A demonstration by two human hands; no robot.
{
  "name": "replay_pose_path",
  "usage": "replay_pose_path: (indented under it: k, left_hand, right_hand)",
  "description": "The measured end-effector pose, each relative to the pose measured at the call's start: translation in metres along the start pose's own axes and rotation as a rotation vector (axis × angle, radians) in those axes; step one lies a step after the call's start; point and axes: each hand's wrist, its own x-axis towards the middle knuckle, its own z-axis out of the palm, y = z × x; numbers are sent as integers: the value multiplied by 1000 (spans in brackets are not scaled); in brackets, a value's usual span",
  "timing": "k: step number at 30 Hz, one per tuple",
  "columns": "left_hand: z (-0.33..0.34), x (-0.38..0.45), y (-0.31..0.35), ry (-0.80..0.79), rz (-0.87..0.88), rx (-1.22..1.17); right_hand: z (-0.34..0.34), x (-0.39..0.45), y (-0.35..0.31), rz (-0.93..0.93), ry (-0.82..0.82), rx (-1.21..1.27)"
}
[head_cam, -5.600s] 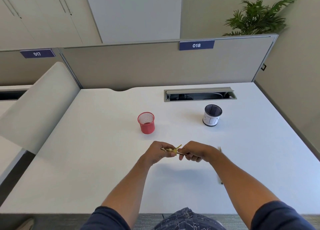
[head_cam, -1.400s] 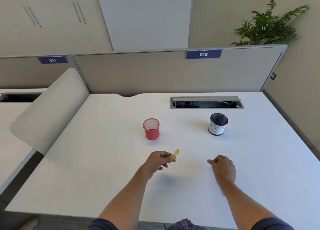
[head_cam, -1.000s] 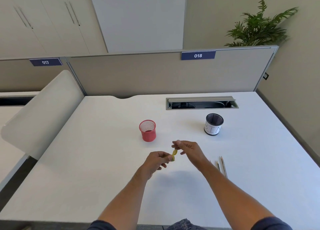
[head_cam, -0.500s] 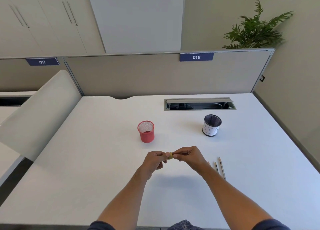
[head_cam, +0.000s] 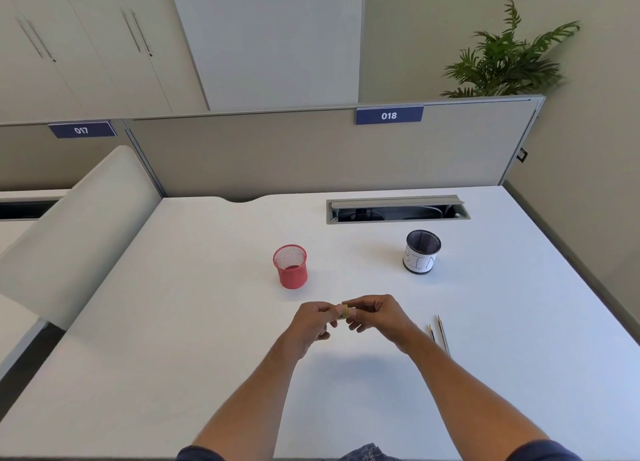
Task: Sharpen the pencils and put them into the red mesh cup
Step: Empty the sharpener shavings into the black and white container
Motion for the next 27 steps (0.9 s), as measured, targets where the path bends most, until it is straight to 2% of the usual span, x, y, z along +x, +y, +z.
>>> replay_pose_path:
  k: [9,17,27]
  left_hand:
    - [23,18,19,-6,87,73]
    - [50,53,51,-33,187,144]
    - [104,126,95,11,274,259]
  right_hand:
    - [-22,9,-2,-5,131,93]
    - [-72,24,-17,23,214,89]
    - [-144,52,-44,68,330,71]
